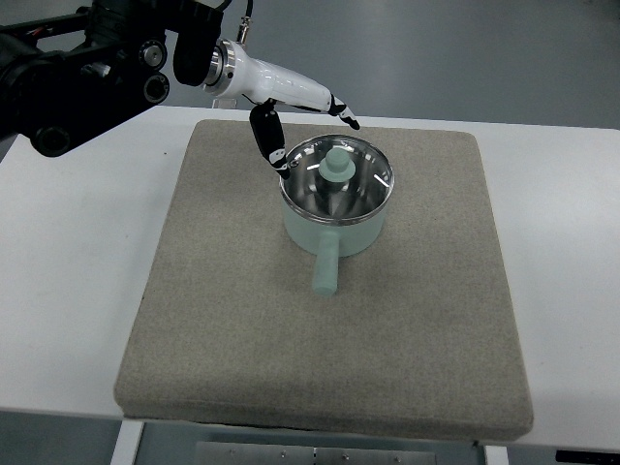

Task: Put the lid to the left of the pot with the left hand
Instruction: 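Lower the left hand and close fingers around the lid's green knob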

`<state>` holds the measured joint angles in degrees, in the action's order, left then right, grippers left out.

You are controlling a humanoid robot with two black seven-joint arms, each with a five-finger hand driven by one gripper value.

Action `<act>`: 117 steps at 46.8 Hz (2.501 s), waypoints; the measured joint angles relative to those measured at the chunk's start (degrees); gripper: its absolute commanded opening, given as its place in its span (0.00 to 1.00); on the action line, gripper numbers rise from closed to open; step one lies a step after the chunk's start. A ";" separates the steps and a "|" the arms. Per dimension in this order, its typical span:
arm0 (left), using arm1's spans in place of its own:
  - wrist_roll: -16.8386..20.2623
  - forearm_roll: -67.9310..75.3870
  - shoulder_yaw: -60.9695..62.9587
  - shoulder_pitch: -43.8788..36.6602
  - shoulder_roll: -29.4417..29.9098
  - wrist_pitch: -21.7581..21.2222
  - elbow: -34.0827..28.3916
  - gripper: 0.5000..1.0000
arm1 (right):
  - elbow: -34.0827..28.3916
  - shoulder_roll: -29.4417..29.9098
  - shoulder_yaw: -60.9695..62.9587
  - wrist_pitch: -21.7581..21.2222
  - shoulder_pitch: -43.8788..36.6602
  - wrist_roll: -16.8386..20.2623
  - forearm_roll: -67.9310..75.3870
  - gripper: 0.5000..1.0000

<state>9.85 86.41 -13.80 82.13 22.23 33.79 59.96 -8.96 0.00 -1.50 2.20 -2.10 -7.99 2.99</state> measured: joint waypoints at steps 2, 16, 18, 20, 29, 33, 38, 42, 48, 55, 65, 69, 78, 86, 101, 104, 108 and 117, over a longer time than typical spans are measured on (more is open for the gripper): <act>-0.18 0.59 0.00 -0.19 -0.84 -0.17 -0.86 0.98 | 0.00 0.00 0.00 0.00 -0.01 0.00 0.00 0.85; -0.79 2.05 0.05 -0.39 -4.72 -0.46 -5.60 0.88 | 0.00 0.00 0.00 0.00 0.00 0.00 0.00 0.85; -0.86 2.48 0.04 -0.39 -5.10 -0.48 -5.99 0.84 | 0.00 0.00 0.00 0.00 -0.01 0.00 0.00 0.85; -0.88 2.68 0.04 -0.39 -5.24 -0.53 -6.21 0.79 | 0.00 0.00 0.00 0.00 0.00 0.00 0.00 0.85; -0.89 2.76 0.00 -0.40 -6.05 -1.07 -6.27 0.65 | -0.02 0.00 0.00 0.00 0.00 0.00 0.00 0.85; -0.89 2.76 0.00 -0.40 -6.61 -1.10 -6.26 0.65 | -0.01 0.00 0.00 0.00 -0.01 0.00 0.00 0.85; -0.89 2.79 0.00 -0.39 -7.01 -1.35 -6.25 0.65 | 0.00 0.00 0.00 0.00 0.00 0.00 0.00 0.85; -0.89 2.96 0.00 -0.38 -7.02 -1.40 -6.25 0.66 | 0.00 0.00 0.00 0.00 0.00 0.00 0.00 0.85; -0.89 3.05 0.00 -0.32 -7.02 -1.40 -6.25 0.65 | -0.01 0.00 0.00 0.00 0.00 0.00 0.00 0.85; -0.89 4.08 0.00 -0.31 -7.03 -1.40 -6.25 0.64 | -0.02 0.00 0.00 0.00 0.00 0.00 0.00 0.85; -0.89 4.35 0.00 -0.36 -7.15 -1.52 -6.25 0.58 | -0.01 0.00 0.00 0.00 -0.01 0.00 0.00 0.85; -0.88 4.43 0.00 -0.47 -7.91 -1.88 -6.27 0.57 | 0.00 0.00 0.00 0.00 -0.02 -0.01 0.00 0.85; -0.89 5.84 0.00 -0.57 -8.12 -2.14 -6.35 0.50 | -0.01 0.00 0.00 0.00 0.00 -0.01 0.00 0.85; -0.89 5.96 0.00 -0.57 -8.17 -2.14 -6.35 0.44 | -0.01 0.00 0.00 0.00 0.00 0.00 0.00 0.85; -0.89 7.70 0.00 -0.65 -8.17 -2.14 -6.35 0.27 | -0.02 0.00 0.00 0.00 0.00 0.00 0.00 0.85; -0.89 7.79 0.00 -0.65 -8.17 -2.14 -6.35 0.25 | -0.01 0.00 0.00 0.00 0.00 0.00 0.00 0.85; -0.89 7.80 0.00 -0.65 -8.19 -2.14 -6.35 0.20 | -0.01 0.00 0.00 0.00 0.00 -0.01 0.00 0.85; -0.89 7.81 0.00 -0.75 -8.20 -2.58 -6.18 0.20 | -0.01 0.00 0.00 0.00 0.00 0.00 0.00 0.85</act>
<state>8.96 94.21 -13.80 81.38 14.03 31.21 53.77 -8.97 0.00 -1.49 2.20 -2.11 -8.00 2.99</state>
